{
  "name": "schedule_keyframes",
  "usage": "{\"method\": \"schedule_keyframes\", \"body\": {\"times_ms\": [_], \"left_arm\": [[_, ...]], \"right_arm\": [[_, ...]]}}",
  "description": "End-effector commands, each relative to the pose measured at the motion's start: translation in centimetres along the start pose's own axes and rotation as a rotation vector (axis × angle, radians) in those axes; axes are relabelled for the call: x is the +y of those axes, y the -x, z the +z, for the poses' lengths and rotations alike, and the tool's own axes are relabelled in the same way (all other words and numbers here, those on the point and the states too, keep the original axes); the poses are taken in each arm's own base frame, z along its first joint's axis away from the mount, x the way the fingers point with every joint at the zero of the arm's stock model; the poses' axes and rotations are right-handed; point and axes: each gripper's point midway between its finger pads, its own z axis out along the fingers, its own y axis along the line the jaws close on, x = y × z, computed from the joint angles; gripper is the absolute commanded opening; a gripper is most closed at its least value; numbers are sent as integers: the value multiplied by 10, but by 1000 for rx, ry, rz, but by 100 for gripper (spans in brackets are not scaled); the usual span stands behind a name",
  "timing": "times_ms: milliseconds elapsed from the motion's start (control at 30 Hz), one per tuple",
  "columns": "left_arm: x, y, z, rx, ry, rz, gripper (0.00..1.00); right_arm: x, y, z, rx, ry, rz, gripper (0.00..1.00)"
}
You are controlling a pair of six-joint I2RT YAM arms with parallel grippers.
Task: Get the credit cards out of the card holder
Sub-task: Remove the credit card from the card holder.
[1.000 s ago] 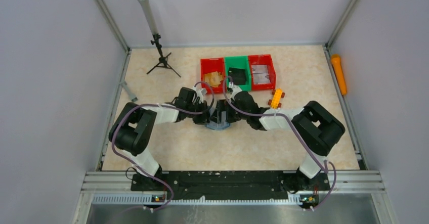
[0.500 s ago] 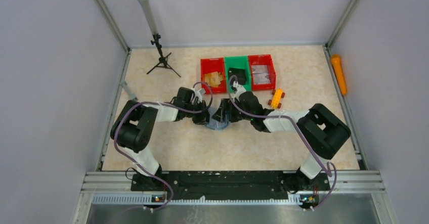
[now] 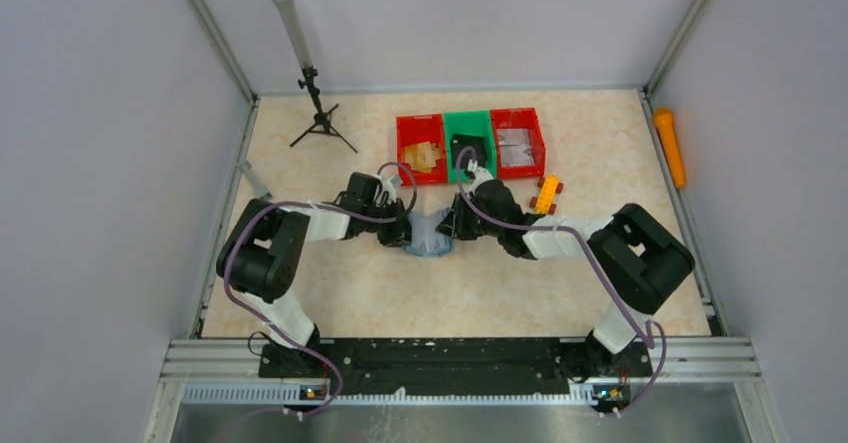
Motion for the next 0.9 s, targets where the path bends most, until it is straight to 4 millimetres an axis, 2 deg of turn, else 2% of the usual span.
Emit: {"method": "schedule_keyframes", "body": {"times_ms": [0, 100, 233, 433, 500, 633, 867], "left_arm": [[17, -1, -11, -30, 68, -25, 9], [19, 0, -19, -48, 70, -32, 18], [22, 2, -30, -84, 69, -42, 23], [13, 11, -44, -155, 13, -30, 33], [9, 12, -47, -169, -9, -28, 40], [5, 14, -48, -175, -39, -30, 61], [0, 18, -43, -164, -91, -58, 64]], "right_arm": [[11, 18, -1, -47, 27, -4, 20], [11, 18, 0, -46, 26, -3, 19], [11, 19, 0, -48, 26, -3, 19], [13, 18, 0, -42, 40, -4, 19], [13, 18, 1, -42, 41, -3, 19], [14, 17, 2, -38, 49, -4, 19], [14, 15, 4, -29, 57, -2, 19]]}}
